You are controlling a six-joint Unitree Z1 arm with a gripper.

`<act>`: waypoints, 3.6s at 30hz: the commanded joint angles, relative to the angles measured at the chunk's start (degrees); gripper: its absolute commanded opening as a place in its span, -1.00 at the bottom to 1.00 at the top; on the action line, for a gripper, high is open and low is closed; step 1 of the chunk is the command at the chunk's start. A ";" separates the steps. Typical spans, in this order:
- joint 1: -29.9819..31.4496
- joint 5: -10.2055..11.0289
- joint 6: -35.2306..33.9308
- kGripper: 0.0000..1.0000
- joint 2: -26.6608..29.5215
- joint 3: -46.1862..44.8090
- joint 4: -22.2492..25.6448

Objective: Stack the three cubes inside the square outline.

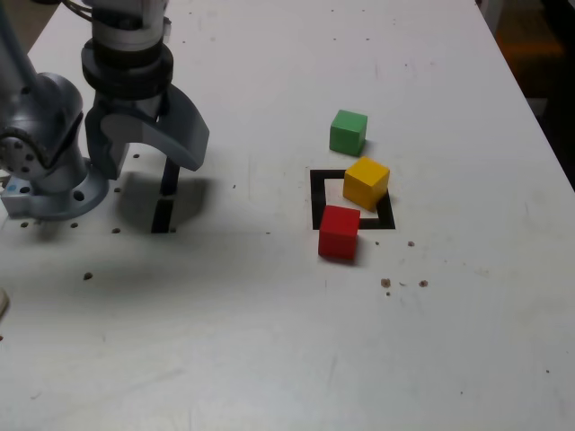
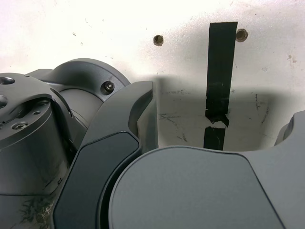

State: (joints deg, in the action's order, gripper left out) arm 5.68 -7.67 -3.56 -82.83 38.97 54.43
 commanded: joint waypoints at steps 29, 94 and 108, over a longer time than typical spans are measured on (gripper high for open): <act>11.70 1.04 -2.97 1.00 -6.60 21.68 4.05; 15.90 2.65 -0.76 -0.48 -40.61 52.14 16.80; 11.61 2.70 -0.75 -0.48 -35.31 48.53 15.40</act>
State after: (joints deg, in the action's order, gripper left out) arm 17.61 -4.87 -4.53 -117.98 87.49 69.92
